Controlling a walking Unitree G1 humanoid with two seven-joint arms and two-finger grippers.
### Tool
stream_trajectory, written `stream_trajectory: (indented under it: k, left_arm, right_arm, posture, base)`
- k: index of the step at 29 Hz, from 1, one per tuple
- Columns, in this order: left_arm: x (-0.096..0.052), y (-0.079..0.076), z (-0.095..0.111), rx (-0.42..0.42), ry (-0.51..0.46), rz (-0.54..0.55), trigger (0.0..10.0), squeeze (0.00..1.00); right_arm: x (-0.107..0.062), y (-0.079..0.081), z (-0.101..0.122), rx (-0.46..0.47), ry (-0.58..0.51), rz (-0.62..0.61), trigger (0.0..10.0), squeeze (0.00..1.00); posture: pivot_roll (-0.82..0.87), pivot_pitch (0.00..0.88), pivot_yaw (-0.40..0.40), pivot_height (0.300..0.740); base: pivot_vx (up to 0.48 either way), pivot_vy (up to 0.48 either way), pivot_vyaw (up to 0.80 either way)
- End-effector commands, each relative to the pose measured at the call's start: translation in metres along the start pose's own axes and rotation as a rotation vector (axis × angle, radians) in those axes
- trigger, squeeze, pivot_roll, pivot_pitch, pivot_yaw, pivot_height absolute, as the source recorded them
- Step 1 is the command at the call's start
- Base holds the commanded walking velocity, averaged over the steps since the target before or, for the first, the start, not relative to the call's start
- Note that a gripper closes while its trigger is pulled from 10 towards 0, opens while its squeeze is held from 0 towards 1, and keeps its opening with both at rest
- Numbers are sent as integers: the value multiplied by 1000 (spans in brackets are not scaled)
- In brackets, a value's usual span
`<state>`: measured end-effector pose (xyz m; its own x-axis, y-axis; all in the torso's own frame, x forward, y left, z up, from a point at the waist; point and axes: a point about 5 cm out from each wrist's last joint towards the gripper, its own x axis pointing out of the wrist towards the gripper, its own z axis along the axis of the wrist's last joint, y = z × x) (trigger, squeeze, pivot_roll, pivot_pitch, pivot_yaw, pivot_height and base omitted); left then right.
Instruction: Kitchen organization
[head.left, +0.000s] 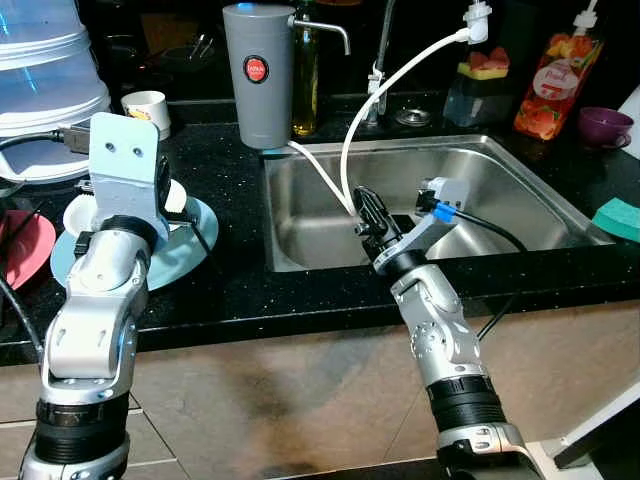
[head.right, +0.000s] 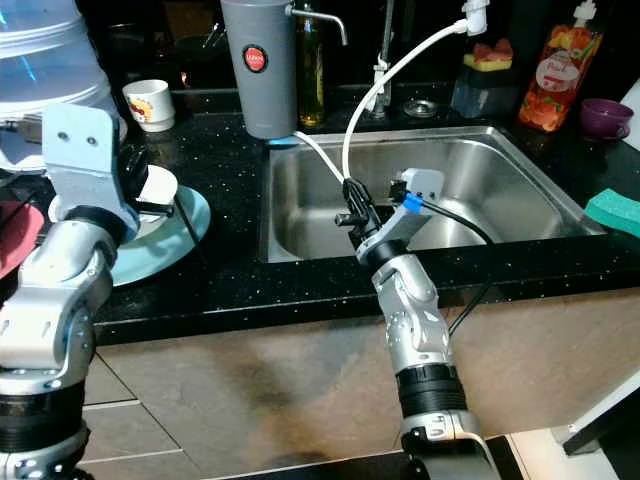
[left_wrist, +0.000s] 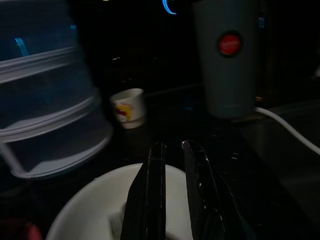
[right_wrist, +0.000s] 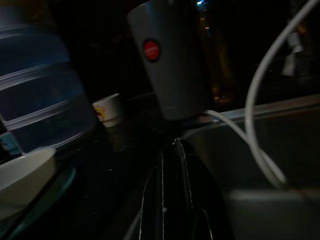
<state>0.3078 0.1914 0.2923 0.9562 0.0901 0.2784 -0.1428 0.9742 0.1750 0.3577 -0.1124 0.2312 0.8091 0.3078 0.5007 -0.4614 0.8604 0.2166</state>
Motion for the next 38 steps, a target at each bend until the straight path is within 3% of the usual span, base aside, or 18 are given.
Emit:
stream_trajectory:
  k: [1,8,31,38]
  left_arm:
    - [-1,0,3,-18,-6,0,10000,0]
    - [-2,-8,5,-4,-22,-52,10000,0]
    - [-3,-14,10,-13,-40,-95,10000,0]
    - [-3,-15,11,-17,-39,-110,10000,0]
  right_arm:
    - [1,4,-2,-7,13,16,10000,0]
    - [0,4,-2,-22,17,15,10000,0]
    - [-3,0,-3,-26,14,-9,10000,0]
    - [-4,-6,-3,1,11,-62,10000,0]
  posture:
    - [156,79,13,740]
    - [154,75,15,740]
    - [154,60,22,740]
    - [156,69,22,740]
  base:
    - [0,0,800]
    - [0,0,800]
    - [0,0,800]
    - [0,0,85]
